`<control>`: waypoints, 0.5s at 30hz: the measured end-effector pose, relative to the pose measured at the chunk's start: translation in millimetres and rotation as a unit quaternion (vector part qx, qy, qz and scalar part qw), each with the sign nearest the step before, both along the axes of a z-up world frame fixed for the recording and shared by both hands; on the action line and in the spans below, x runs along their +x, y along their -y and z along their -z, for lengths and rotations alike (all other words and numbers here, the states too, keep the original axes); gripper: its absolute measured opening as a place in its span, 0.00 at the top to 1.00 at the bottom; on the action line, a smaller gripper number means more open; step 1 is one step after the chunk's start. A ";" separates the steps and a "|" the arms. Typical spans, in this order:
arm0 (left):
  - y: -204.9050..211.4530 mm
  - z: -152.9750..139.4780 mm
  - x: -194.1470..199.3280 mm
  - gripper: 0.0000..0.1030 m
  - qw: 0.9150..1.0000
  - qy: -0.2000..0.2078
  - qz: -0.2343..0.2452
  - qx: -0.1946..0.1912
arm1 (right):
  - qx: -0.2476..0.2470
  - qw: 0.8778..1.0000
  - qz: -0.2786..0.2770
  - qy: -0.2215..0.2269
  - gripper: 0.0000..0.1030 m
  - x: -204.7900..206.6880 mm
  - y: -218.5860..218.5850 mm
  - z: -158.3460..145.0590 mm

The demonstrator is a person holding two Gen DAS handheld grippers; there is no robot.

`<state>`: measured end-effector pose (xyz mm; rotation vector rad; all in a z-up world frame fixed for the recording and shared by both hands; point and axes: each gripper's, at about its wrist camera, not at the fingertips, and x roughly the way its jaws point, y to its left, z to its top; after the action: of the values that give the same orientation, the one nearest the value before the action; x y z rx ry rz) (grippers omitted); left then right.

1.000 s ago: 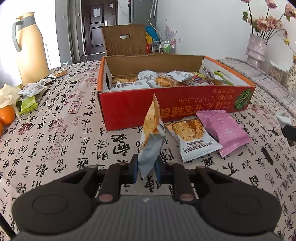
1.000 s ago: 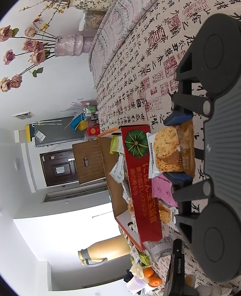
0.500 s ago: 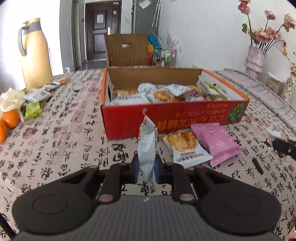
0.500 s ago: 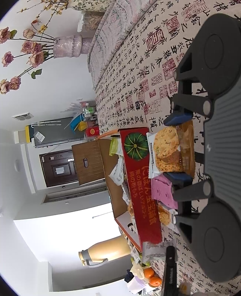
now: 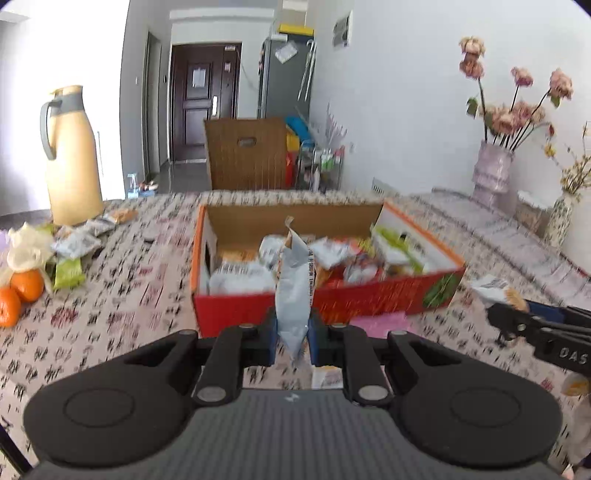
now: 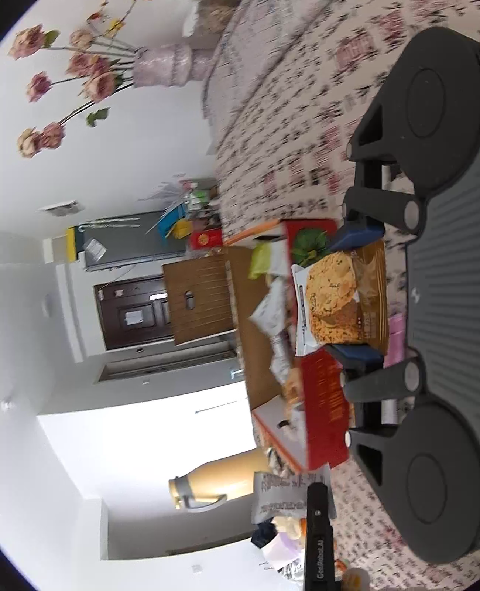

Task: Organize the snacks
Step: 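Carry both packets into the box and open both tools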

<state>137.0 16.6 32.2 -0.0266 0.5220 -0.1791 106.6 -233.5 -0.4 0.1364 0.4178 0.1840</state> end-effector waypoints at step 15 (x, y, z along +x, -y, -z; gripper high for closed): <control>13.7 -32.7 74.0 0.84 0.998 0.040 -0.034 -0.021 | -0.015 0.998 -0.018 0.059 0.51 93.0 -36.5 -46.3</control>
<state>211.0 2.9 64.9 -0.0771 0.4371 -0.1243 199.6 -197.0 46.0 0.0890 0.3043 0.2196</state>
